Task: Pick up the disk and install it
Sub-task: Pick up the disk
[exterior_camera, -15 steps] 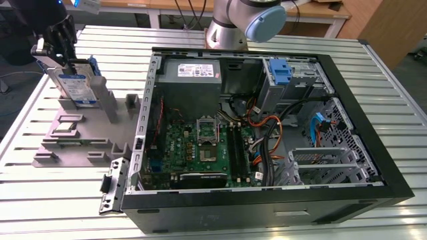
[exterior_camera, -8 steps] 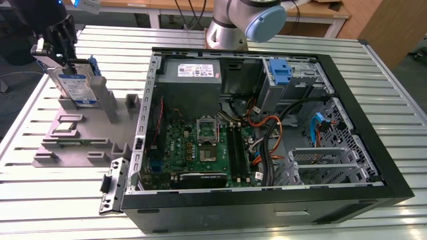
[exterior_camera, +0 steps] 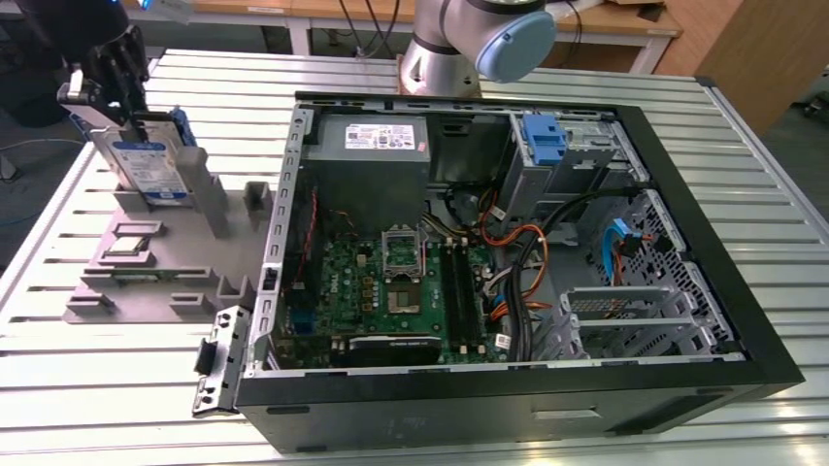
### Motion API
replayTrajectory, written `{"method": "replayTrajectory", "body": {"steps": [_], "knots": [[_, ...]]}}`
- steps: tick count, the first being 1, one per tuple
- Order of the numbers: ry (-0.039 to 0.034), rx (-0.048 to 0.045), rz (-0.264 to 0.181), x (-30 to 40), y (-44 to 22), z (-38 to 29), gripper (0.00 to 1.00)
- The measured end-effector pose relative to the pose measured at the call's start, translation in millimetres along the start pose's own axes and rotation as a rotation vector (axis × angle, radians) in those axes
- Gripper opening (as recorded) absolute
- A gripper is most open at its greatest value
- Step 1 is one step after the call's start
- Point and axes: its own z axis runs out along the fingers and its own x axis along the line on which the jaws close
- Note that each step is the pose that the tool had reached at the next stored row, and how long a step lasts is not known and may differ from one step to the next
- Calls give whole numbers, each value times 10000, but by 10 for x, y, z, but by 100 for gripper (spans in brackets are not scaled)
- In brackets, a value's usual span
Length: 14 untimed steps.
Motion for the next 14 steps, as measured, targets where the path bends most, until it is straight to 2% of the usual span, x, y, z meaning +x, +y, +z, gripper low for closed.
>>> {"method": "replayTrajectory", "body": {"steps": [4,14], "knots": [[0,1,2,-2,2,-52,35],[-6,4,142,2,2,-53,35]]}}
